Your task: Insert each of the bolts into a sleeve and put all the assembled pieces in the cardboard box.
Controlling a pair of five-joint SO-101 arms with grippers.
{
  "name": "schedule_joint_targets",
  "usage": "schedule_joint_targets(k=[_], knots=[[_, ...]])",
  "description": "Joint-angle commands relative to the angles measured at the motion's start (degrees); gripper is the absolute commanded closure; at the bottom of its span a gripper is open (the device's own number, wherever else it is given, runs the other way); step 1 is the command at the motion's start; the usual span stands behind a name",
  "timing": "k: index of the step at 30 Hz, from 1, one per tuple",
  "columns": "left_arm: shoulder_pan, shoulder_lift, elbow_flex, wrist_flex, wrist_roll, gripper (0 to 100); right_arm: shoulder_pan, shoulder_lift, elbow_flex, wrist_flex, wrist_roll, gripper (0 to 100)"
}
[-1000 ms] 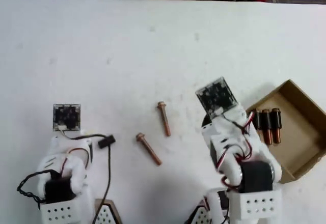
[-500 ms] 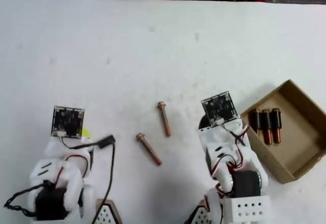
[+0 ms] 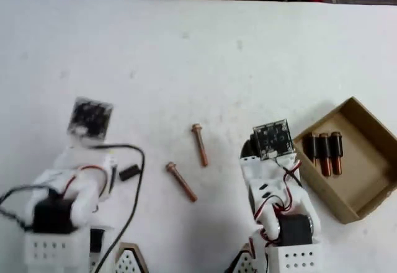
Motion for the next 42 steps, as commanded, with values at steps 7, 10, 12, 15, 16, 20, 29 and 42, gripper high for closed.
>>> schedule_joint_targets(k=[7, 10, 12, 15, 16, 20, 29, 42], knots=[[17.1, 17.8, -12.75, -2.02, 11.6, 98, 0.75, -5.85, 2.29, -1.63, -0.62, 98.1], [20.97, 24.31, -16.18, -2.02, 15.12, 98, 0.75, -6.37, 2.55, -1.63, -0.7, 98.1], [23.16, 29.32, -18.46, -2.02, 17.67, 98, 0.84, -6.46, 2.55, -1.63, -0.7, 98.1], [25.63, 37.41, -21.8, -2.64, 20.04, 98, 0.84, -6.46, 2.55, -1.63, -0.7, 98.1], [26.07, 40.13, -22.86, -3.25, 20.57, 98, 0.84, -6.46, 2.55, -1.63, -0.7, 98.1], [26.59, 50.59, -26.99, -6.42, 22.86, 98, 1.45, -6.46, 2.64, -1.63, -0.7, 98.1], [27.03, 70.9, -40.53, -7.74, 35.6, 98, 2.68, -6.55, 8.0, -9.36, -0.7, 98.1], [33.71, 92.7, -54.33, -8.0, 45.8, 77, 2.68, -6.55, 8.18, -9.45, -0.7, 98.1]])
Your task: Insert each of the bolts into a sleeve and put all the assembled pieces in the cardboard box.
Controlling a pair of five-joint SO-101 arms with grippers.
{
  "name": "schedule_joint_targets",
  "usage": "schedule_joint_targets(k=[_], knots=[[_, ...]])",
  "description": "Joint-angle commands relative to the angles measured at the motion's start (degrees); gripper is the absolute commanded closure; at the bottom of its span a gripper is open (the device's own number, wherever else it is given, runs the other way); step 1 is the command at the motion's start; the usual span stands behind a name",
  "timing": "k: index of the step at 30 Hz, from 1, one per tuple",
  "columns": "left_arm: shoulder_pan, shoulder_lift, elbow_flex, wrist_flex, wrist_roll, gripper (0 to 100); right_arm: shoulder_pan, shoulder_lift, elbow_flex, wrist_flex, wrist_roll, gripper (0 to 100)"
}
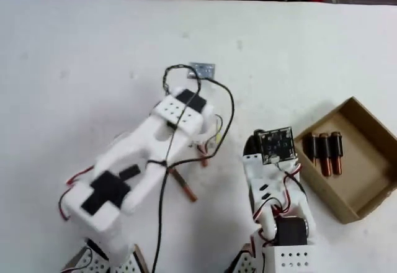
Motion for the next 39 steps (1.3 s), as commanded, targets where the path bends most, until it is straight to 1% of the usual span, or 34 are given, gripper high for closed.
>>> schedule_joint_targets(k=[1, 5, 13, 21, 28, 29, 31, 35, 36, 39], knots=[[0.66, 4.62, -6.51, -1.41, 4.4, 77, 0.4, -0.66, -0.62, -1.63, -0.53, 98.1], [0.22, 8.57, -10.37, -1.41, 4.66, 77, 0.4, -0.66, -0.62, -1.54, -0.53, 98.1], [-4.44, 14.37, -15.74, -1.49, 4.75, 77, 0.4, -0.66, -0.62, -1.54, -0.35, 98.1], [-4.97, 19.3, -19.69, -1.49, 4.75, 77, 0.4, -0.66, -0.62, -1.54, -0.18, 98.1], [-4.97, 19.82, -19.78, -1.49, 4.84, 77, 0.4, -0.66, -0.62, -1.54, -0.18, 98.1], [-4.97, 19.82, -19.78, -1.49, 4.84, 77, 0.4, -0.66, -0.62, -1.54, -0.18, 98.1], [-4.97, 19.82, -19.69, -1.49, 4.84, 82, 0.4, -0.66, -0.62, -1.54, -0.18, 98.1], [-4.97, 19.91, -19.69, -1.41, 4.75, 98, 0.4, -0.66, -0.62, -1.54, -0.18, 98.1], [-5.05, 19.91, -19.69, -1.41, 4.75, 98, 0.4, -0.66, -0.62, -1.54, -0.18, 98.1], [-5.05, 19.91, -19.43, -1.41, 4.57, 93, 0.4, -0.66, -0.62, -1.54, -0.18, 98.1]])
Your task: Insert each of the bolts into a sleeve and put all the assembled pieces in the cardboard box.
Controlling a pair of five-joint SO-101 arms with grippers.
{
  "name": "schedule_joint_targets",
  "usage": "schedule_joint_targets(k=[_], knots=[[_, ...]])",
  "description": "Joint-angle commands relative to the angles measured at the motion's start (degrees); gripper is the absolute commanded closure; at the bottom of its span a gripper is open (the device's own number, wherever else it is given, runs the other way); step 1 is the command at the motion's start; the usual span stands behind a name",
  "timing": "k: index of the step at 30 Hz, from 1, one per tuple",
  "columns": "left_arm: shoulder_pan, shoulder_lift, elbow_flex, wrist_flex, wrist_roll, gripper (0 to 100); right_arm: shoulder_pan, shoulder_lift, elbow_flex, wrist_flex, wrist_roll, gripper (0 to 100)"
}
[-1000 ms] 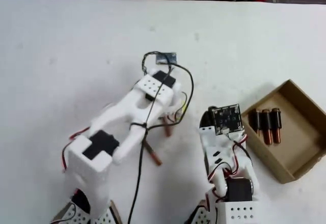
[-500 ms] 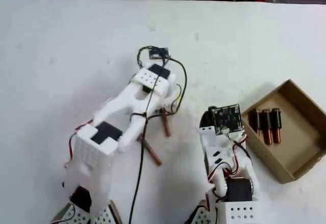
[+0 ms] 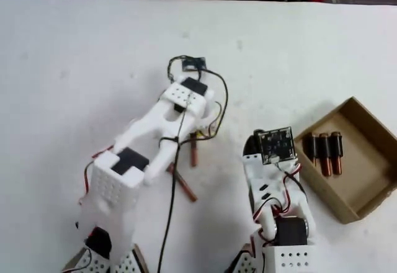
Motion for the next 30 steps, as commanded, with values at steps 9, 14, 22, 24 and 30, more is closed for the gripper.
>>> schedule_joint_targets(k=[9, 14, 22, 24, 30], knots=[[-0.66, -0.22, -1.41, -0.79, 0.0, 92, 0.48, -0.66, -0.18, -1.54, -0.09, 98.1], [-0.66, -0.66, -1.93, 1.76, -11.08, 92, 0.48, -0.66, 0.0, -1.8, -0.09, 98.1], [-1.98, -1.01, -2.02, 1.85, -21.8, 92, 0.4, -0.66, 0.88, -3.65, -0.09, 98.1], [-2.95, -1.98, -2.46, 1.58, -22.51, 92, 0.04, -0.66, 1.76, -4.7, -0.09, 98.1], [-4.79, -8.31, -4.84, 1.93, -22.51, 92, -0.04, -0.57, 5.01, -11.38, -0.26, 98.1]])
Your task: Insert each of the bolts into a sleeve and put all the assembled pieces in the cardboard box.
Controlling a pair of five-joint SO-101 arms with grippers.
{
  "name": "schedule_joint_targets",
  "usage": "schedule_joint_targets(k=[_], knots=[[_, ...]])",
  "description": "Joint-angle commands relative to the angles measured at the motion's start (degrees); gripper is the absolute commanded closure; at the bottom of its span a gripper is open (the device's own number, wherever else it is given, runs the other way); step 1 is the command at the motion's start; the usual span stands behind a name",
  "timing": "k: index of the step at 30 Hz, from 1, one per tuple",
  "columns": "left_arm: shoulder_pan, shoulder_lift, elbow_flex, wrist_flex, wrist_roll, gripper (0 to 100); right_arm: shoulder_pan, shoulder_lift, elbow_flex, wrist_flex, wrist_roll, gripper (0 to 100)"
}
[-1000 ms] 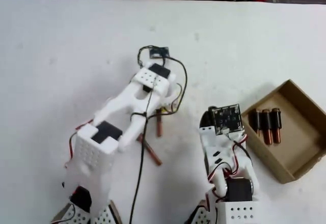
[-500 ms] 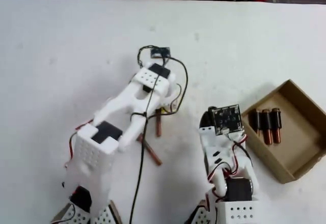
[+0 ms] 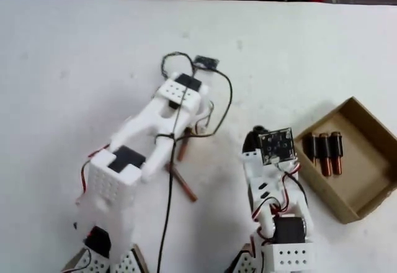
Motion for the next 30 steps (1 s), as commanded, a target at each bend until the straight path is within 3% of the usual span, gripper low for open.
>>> schedule_joint_targets(k=[1, 9, 19, 30], knots=[[-2.33, -9.1, -3.87, 0.79, -0.7, 92, -0.13, -0.66, 0.7, -2.86, -0.44, 98.1], [-4.97, -23.96, -3.34, 4.92, -0.79, 92, -8.22, -0.66, 0.7, -2.77, -0.44, 98.1], [-12.53, -37.67, -3.25, 13.89, -5.63, 97, -23.96, -0.66, 0.7, -6.46, -0.53, 98.1], [-12.18, -45.58, -3.25, 18.64, -5.63, 98, -29.05, -0.66, 0.7, -16.57, -0.53, 98.1]])
